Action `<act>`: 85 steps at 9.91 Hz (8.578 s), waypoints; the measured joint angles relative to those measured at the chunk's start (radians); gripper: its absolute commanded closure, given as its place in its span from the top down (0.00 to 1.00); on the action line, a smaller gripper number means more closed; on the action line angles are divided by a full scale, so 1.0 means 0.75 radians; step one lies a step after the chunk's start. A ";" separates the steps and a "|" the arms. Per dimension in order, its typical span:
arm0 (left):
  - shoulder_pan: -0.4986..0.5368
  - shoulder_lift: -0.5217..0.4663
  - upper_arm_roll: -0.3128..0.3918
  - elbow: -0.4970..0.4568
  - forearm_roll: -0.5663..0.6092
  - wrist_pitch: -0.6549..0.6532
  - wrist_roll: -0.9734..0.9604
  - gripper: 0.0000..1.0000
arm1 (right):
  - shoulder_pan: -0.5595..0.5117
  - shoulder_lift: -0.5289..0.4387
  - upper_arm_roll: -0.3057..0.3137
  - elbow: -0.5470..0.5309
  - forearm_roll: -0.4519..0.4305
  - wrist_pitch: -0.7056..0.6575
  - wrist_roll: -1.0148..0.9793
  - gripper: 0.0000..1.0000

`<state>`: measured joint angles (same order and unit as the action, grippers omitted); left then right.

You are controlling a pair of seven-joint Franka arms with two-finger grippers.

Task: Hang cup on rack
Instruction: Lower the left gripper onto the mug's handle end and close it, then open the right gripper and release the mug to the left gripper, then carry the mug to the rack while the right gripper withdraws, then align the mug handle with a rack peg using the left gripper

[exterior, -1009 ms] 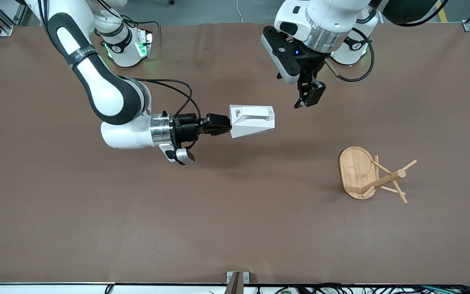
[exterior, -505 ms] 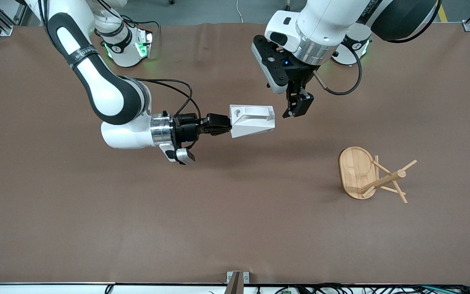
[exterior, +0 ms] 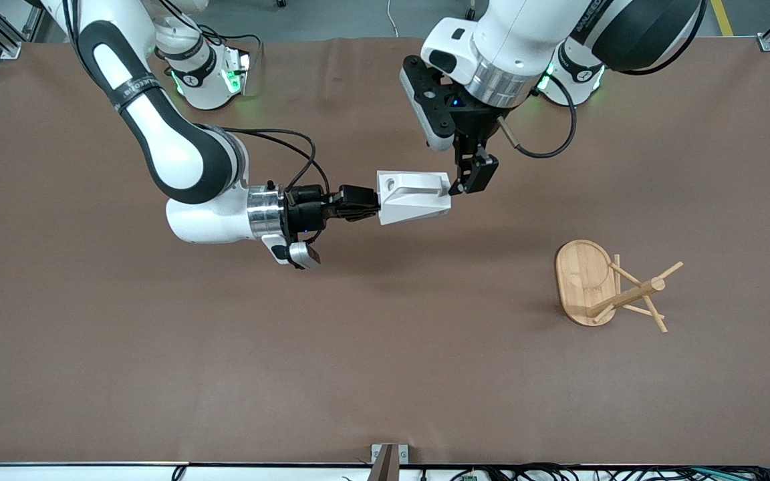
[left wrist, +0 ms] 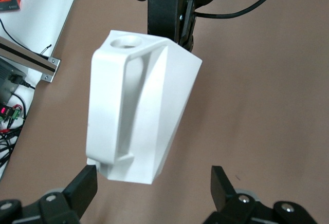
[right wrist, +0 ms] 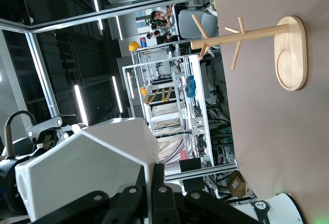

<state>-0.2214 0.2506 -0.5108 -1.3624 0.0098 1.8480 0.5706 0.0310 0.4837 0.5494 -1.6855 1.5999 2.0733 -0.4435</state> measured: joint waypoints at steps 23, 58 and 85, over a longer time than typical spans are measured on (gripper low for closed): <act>-0.241 0.151 0.225 0.142 0.047 -0.030 0.084 0.60 | 0.001 0.008 0.003 -0.010 -0.003 0.001 -0.020 0.09; 0.321 -0.160 0.222 -0.655 0.032 0.253 -0.984 0.50 | -0.042 -0.721 -0.828 0.139 -2.096 -0.672 0.501 1.00; 0.528 -0.060 0.227 -0.732 0.033 0.341 -0.635 0.51 | -0.042 -0.688 -0.821 0.139 -2.134 -0.669 0.526 1.00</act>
<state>0.1748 0.2059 -0.3407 -1.9115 0.0341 2.1034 0.0940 -0.0002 -0.0320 -0.0663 -1.5816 -0.0006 1.5718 -0.0489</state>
